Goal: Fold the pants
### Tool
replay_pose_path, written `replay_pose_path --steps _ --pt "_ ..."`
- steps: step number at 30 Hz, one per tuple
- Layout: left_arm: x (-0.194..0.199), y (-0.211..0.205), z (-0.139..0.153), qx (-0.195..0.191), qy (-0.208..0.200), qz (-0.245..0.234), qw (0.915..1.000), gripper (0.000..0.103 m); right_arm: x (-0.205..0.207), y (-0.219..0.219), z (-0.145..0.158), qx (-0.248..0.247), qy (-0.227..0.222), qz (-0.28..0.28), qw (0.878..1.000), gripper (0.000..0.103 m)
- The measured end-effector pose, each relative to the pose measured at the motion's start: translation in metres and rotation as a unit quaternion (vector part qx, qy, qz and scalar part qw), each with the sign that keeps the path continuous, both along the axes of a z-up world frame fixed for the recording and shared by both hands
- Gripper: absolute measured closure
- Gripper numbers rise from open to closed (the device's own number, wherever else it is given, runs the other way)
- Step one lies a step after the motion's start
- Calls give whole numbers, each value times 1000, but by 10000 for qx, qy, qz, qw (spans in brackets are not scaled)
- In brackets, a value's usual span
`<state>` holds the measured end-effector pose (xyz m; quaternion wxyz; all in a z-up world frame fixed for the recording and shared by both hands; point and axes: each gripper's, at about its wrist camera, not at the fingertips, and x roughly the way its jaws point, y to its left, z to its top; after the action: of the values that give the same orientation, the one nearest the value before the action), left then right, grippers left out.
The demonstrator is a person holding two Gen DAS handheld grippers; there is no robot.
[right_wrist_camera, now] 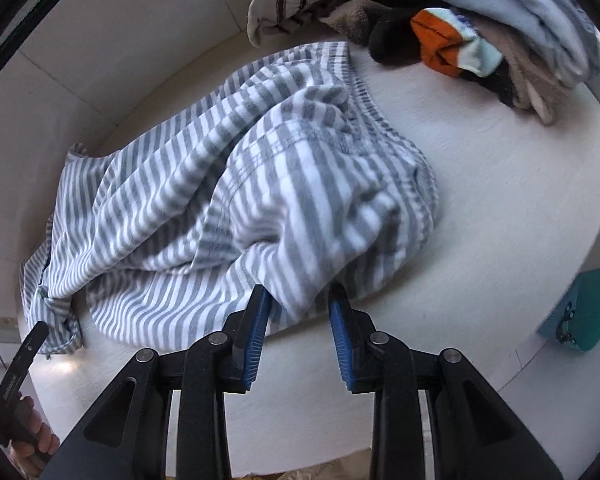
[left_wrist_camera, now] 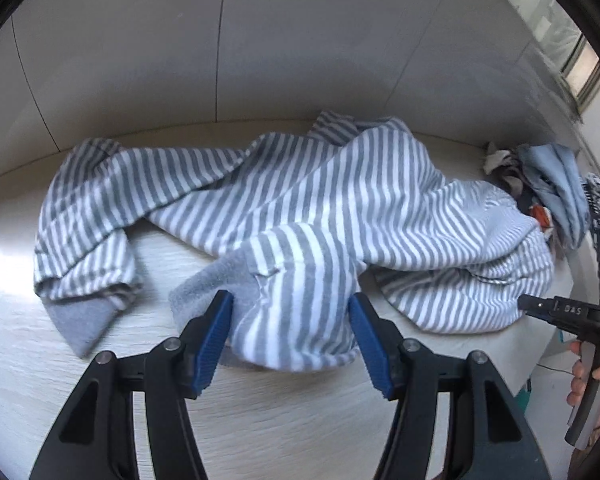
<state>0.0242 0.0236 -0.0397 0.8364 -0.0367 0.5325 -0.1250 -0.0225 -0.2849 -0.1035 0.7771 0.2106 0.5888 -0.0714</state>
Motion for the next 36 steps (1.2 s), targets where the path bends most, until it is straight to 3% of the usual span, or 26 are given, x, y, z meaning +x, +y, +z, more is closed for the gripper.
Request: replay_pose_path --steps 6,8,10,13,15,17,25,30,36 --pt "1 -12 -10 386 -133 368 9985 41 24 -1 -1 -32 -159 401 9991 71" --pt "1 -14 -10 479 -219 478 9975 64 35 -2 -1 9 -189 452 9988 71" --pt "0 -13 -9 413 -217 596 9971 76 39 -6 -1 24 -225 529 9983 72" --pt "-7 -4 -1 244 -323 892 9952 84 41 -12 6 15 -388 755 9964 82" --pt "-14 6 9 94 -434 1078 9932 86 43 -14 13 -27 -492 877 9949 91" --pt "-20 18 22 -4 -539 1252 9907 86 42 -12 28 -81 -716 1057 9918 93" --pt "-46 86 84 -172 -987 2037 9739 89 35 -16 106 -176 -1820 1368 9736 94" --pt "-66 138 107 84 -1111 2472 9625 89 27 -12 133 -267 -2132 1247 9687 96" --pt "-88 214 108 500 -1014 3107 9438 89 1 -15 138 -661 -2073 964 9713 97"
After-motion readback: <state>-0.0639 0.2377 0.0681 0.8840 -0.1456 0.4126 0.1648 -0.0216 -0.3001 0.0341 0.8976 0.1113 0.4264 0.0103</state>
